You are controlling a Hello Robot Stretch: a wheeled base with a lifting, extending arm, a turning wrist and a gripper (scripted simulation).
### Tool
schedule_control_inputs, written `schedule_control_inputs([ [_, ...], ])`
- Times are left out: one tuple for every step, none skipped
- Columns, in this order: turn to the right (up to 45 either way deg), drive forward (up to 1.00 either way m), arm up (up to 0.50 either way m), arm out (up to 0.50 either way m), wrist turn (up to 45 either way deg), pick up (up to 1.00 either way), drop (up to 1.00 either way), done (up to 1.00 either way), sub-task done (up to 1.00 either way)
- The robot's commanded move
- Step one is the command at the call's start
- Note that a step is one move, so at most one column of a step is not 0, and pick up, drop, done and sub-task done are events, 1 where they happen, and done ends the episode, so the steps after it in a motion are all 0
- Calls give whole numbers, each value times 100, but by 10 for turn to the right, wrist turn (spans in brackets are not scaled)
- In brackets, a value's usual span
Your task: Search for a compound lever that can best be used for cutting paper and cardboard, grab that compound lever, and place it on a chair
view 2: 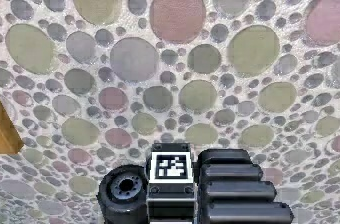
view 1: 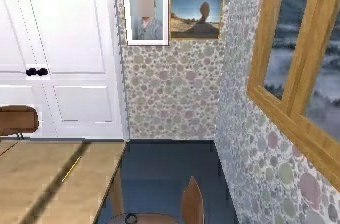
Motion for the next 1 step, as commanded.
schedule_control_inputs([
  [450,0,0,0,0,0,0,0,0],
])
